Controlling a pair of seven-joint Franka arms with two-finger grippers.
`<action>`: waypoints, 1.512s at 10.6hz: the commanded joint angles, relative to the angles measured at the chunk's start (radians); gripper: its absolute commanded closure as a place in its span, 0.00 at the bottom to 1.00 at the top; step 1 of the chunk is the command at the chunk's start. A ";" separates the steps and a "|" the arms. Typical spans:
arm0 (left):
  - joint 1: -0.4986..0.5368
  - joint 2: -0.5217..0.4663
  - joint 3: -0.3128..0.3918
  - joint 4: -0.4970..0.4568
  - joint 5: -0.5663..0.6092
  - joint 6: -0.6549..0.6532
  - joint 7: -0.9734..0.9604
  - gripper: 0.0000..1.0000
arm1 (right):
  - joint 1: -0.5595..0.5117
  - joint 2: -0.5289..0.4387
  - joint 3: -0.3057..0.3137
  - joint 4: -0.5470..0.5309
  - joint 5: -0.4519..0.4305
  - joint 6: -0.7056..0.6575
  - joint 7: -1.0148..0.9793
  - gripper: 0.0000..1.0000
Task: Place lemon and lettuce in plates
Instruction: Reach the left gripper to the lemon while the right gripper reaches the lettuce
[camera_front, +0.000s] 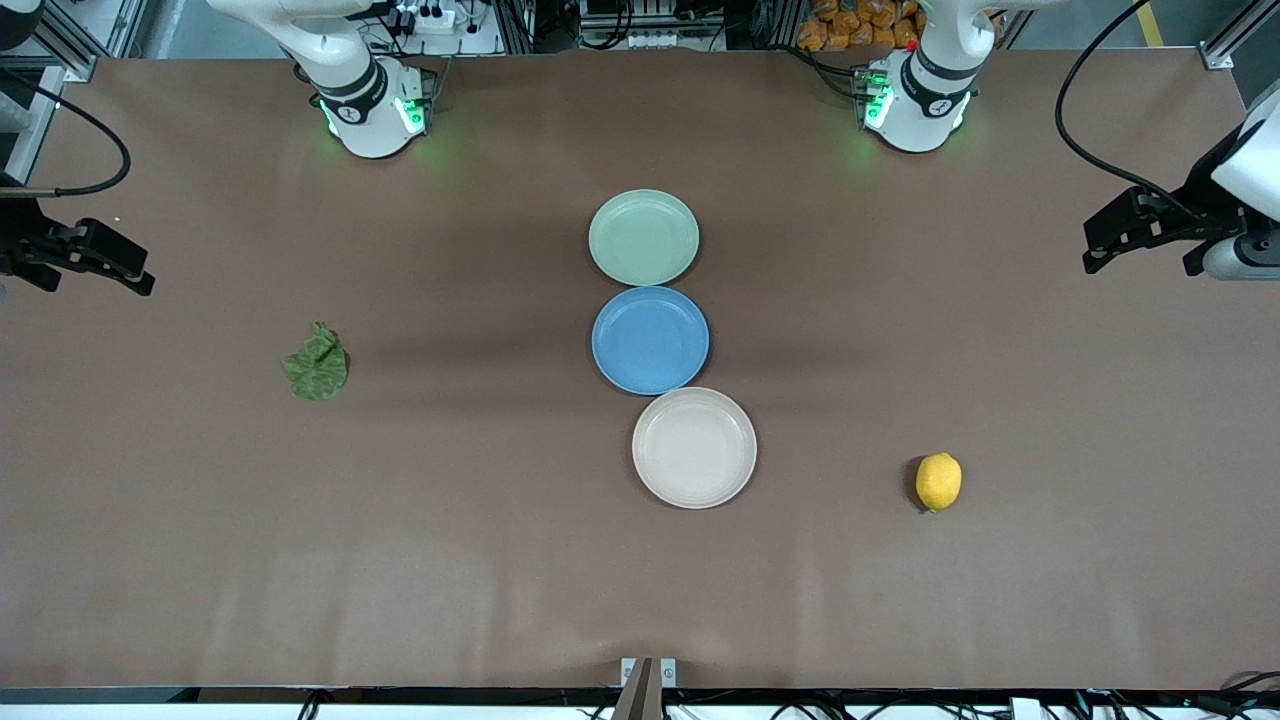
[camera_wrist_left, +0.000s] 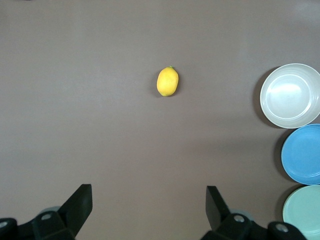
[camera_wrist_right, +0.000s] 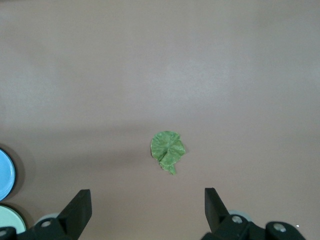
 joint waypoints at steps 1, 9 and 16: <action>0.004 -0.020 -0.001 -0.009 0.011 -0.003 0.028 0.00 | 0.003 0.000 -0.005 0.011 0.010 -0.009 0.011 0.00; -0.005 0.184 0.003 -0.079 -0.007 0.167 0.030 0.00 | -0.003 0.001 -0.005 0.009 0.010 -0.008 -0.003 0.00; -0.011 0.398 0.002 -0.202 0.068 0.489 0.030 0.00 | -0.006 0.049 -0.005 0.005 0.010 0.040 -0.006 0.00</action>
